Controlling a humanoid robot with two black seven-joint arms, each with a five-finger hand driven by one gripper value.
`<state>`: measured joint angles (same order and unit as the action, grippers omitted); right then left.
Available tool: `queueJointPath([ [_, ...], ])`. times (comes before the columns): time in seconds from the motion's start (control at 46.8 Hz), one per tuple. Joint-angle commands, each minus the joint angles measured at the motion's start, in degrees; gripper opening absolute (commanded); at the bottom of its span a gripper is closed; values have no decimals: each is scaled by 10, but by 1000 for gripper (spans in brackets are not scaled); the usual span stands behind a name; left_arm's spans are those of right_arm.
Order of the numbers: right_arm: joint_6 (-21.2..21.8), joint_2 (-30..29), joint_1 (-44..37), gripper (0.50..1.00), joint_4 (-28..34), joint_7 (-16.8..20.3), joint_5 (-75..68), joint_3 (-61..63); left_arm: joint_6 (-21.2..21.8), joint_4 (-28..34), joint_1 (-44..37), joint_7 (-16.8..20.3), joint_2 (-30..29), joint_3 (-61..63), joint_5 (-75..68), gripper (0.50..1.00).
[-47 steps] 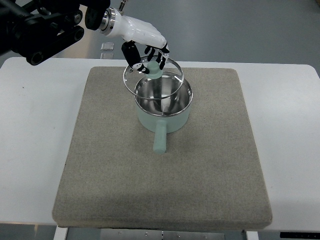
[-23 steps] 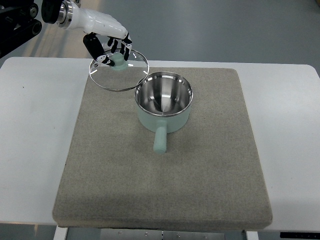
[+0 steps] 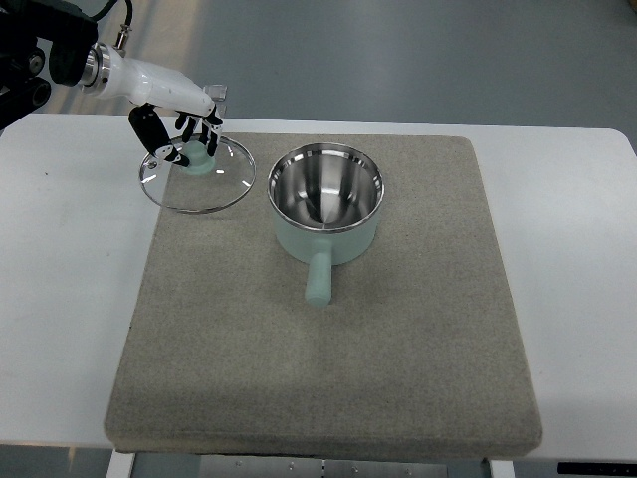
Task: Place lid left of pot with left hand
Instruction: 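Lift the glass lid off the pot and carry it beside the pot, then lower the lid onto the mat and open the left hand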
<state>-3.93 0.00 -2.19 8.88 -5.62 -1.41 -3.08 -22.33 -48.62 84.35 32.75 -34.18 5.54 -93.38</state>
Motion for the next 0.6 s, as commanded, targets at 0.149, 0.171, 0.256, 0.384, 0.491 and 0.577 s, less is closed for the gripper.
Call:
queueJointPath([
  [0.149, 1, 0, 0, 921, 0, 0, 0, 0, 17, 3, -22, -1, 2, -1, 2, 500],
  [0.171, 0, 0, 0, 921, 0, 0, 0, 0, 19, 4, -23, -2, 2, -1, 2, 500],
  [0.256, 1, 0, 0, 921, 0, 0, 0, 0, 26, 6, -31, -2, 4, -6, 4, 500],
  [0.384, 0, 0, 0, 923, 0, 0, 0, 0, 55, 6, -42, -2, 6, -7, 7, 500],
  [0.491, 0, 0, 0, 921, 0, 0, 0, 0, 61, 7, -51, -2, 6, -7, 7, 500],
  [0.577, 0, 0, 0, 921, 0, 0, 0, 0, 62, 8, -57, -2, 6, -7, 7, 500],
])
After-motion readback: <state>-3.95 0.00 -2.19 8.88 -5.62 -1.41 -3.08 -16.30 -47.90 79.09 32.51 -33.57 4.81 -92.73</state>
